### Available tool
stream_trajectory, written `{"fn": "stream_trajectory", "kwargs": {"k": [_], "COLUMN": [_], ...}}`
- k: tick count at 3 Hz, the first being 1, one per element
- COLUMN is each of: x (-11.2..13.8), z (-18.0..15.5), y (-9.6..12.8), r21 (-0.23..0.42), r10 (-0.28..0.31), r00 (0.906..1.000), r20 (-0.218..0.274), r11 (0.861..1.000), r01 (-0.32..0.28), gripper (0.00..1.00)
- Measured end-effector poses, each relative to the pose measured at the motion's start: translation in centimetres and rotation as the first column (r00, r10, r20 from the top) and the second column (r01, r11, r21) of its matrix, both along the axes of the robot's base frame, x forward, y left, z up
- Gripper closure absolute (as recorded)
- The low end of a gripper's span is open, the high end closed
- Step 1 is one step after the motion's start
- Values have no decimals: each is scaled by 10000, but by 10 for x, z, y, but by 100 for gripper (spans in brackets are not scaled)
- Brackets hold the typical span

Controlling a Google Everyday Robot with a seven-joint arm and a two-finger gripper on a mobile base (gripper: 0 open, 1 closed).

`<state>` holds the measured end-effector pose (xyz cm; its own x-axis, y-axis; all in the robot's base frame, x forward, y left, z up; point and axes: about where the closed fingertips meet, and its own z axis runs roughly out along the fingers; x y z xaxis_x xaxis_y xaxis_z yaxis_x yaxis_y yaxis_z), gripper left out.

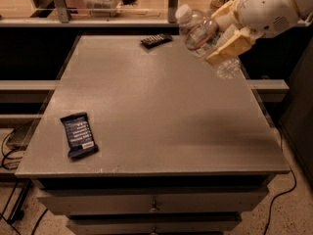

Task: Place water bottle upright

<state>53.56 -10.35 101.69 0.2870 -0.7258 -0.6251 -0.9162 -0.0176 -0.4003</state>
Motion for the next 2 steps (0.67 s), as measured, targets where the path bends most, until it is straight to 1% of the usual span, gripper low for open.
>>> {"fn": "stream_trajectory", "kwargs": {"k": [1, 2], "x": [1, 3], "z": [-7, -21], "y": [7, 16], "r21": [907, 2664], "r10": [253, 475], "r00": [9991, 9962], "r20": [-345, -729], "r11": [9956, 9635], "r01": [-221, -264], "gripper": [100, 100]}}
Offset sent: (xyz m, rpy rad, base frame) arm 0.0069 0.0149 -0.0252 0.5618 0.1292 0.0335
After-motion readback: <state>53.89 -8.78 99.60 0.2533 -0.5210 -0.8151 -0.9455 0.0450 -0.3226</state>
